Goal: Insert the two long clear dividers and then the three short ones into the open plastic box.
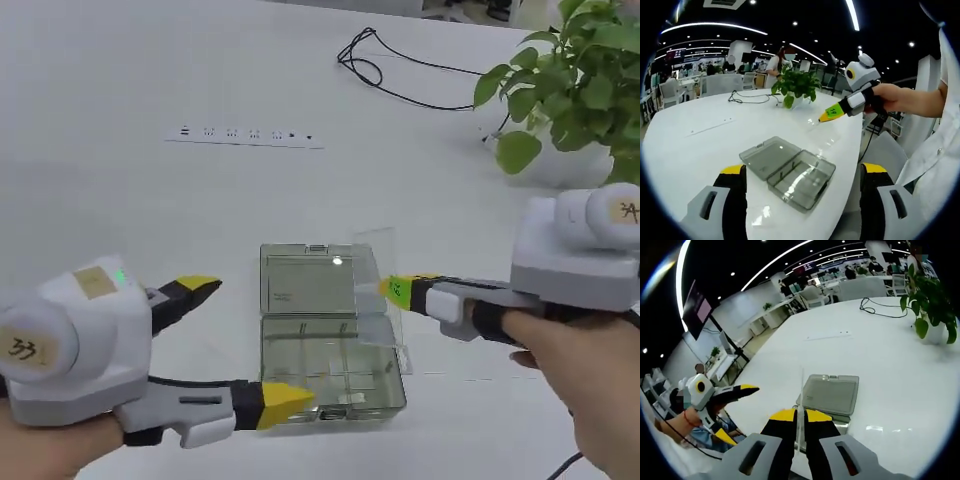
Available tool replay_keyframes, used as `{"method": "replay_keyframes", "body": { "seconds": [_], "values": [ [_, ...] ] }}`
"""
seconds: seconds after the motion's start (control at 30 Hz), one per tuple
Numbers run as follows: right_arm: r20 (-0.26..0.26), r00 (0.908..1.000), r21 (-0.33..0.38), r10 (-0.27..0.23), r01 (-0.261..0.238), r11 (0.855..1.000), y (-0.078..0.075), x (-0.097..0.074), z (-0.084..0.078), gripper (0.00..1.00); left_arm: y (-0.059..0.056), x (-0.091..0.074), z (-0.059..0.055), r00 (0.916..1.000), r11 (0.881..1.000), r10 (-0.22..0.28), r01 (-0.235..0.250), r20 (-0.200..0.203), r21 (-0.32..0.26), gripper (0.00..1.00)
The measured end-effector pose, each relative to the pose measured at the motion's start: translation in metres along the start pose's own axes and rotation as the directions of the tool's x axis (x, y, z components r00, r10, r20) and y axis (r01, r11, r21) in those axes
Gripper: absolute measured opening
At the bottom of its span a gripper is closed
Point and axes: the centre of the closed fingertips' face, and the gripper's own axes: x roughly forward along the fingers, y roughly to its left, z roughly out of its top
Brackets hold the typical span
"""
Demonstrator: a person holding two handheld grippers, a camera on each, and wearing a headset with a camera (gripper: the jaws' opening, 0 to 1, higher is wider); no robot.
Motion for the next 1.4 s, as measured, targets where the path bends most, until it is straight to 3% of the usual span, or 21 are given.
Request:
{"method": "replay_keyframes", "body": {
  "seconds": [0.13, 0.3, 0.33, 0.43, 0.57, 0.6, 0.7, 0.77, 1.2, 1.4],
  "values": [
    [-0.063, 0.997, 0.033, -0.044, 0.046, 0.998, -0.006, 0.004, -0.007, 0.06, 0.003, -0.003, -0.013, 0.9993, 0.999, -0.021, 0.022, -0.03, 0.032, 1.0],
    [-0.155, 0.9849, 0.074, -0.078, 0.09, 0.993, -0.01, 0.009, -0.02, 0.06, 0.009, -0.007, -0.025, 0.9978, 0.998, -0.032, 0.036, -0.058, 0.056, 1.0],
    [-0.185, 0.9781, 0.065, -0.096, 0.109, 0.992, -0.021, 0.013, -0.023, 0.06, 0.01, -0.008, -0.028, 0.9969, 0.997, -0.036, 0.04, -0.07, 0.059, 1.0],
    [-0.232, 0.9668, 0.091, -0.107, 0.131, 0.987, -0.022, 0.018, -0.032, 0.06, 0.012, -0.011, -0.031, 0.9972, 0.998, -0.038, 0.041, -0.065, 0.047, 1.0],
    [-0.294, 0.9452, 0.09, -0.142, 0.175, 0.98, -0.026, 0.022, -0.044, 0.06, 0.016, -0.012, -0.037, 0.9965, 0.998, -0.047, 0.05, -0.069, 0.04, 1.0],
    [-0.318, 0.9353, 0.093, -0.155, 0.193, 0.977, -0.034, 0.023, -0.047, 0.06, 0.016, -0.012, -0.038, 0.9965, 0.998, -0.051, 0.054, -0.066, 0.04, 1.0],
    [-0.349, 0.9252, 0.134, -0.149, 0.206, 0.969, -0.034, 0.027, -0.055, 0.06, 0.015, -0.012, -0.041, 0.995, 0.997, -0.066, 0.069, -0.075, 0.042, 1.0],
    [-0.356, 0.9209, 0.14, -0.158, 0.22, 0.966, -0.042, 0.031, -0.058, 0.06, 0.014, -0.012, -0.042, 0.9942, 0.996, -0.08, 0.083, -0.072, 0.042, 1.0],
    [-0.399, 0.8938, 0.154, -0.204, 0.285, 0.946, -0.051, 0.044, -0.078, 0.06, 0.017, -0.01, -0.047, 0.9906, 0.992, -0.116, 0.12, -0.072, 0.042, 1.0],
    [-0.403, 0.8924, 0.162, -0.204, 0.289, 0.944, -0.053, 0.048, -0.081, 0.06, 0.018, -0.009, -0.046, 0.991, 0.992, -0.117, 0.12, -0.064, 0.032, 1.0]
  ]
}}
